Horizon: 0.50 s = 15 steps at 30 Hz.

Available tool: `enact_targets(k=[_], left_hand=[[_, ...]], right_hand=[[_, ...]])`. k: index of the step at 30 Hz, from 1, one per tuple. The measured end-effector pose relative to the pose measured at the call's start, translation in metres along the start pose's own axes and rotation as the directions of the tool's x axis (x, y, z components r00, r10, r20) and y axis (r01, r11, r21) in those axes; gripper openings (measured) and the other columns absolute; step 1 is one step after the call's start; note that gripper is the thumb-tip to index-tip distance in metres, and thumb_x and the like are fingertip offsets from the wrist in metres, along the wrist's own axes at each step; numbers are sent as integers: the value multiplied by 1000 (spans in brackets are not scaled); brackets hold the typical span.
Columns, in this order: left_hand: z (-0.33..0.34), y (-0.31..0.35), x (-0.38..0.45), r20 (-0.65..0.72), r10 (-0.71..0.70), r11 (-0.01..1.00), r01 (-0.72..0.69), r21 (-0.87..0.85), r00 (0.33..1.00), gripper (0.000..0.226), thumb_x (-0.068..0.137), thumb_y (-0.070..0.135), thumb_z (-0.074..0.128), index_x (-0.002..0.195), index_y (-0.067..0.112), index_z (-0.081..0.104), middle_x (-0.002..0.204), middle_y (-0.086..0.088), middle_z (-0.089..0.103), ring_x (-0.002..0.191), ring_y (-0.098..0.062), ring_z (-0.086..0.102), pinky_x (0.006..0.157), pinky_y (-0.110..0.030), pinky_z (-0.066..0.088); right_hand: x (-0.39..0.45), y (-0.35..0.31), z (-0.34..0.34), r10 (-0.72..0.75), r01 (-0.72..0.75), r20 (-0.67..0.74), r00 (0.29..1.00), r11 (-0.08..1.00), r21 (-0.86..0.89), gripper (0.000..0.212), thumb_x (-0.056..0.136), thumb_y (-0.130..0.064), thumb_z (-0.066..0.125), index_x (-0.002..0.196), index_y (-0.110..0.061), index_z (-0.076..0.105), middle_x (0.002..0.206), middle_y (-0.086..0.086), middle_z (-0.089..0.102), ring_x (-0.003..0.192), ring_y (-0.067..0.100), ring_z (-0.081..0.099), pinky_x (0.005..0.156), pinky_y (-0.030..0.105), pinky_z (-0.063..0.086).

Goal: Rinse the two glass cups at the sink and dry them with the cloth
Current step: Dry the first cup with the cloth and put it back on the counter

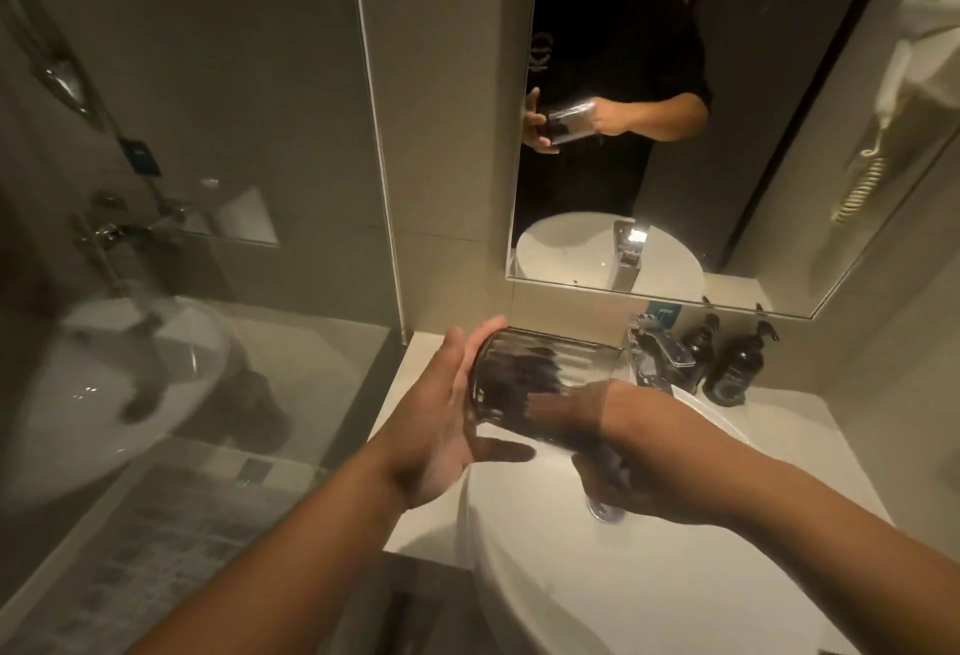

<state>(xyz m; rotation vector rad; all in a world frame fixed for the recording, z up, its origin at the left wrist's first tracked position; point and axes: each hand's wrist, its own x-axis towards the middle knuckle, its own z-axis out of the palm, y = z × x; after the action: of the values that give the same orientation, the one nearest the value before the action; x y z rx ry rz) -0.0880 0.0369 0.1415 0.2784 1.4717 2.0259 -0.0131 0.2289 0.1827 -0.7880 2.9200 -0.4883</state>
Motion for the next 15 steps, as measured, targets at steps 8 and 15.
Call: enact_targets(k=[8, 15], left_hand=[[21, -12, 7, -220, 128, 978, -87, 190, 967, 34, 104, 45, 40, 95, 41, 74, 106, -1, 77, 105, -24, 71, 80, -40, 59], [21, -24, 0, -223, 273, 930, -197, 311, 936, 37, 84, 63, 44, 104, 46, 70, 110, 2, 74, 110, -24, 68, 103, -54, 51]], right_hand=[[-5, -3, 14, -159, 140, -45, 986, 950, -277, 62, 66, -11, 69, 126, -21, 62, 110, 3, 68, 96, 20, 57, 89, 26, 48], [-13, -24, 18, 1, 17, -100, 995, 982, 188, 69, 75, -14, 51, 137, -44, 41, 124, -10, 60, 104, 19, 56, 89, 29, 49]])
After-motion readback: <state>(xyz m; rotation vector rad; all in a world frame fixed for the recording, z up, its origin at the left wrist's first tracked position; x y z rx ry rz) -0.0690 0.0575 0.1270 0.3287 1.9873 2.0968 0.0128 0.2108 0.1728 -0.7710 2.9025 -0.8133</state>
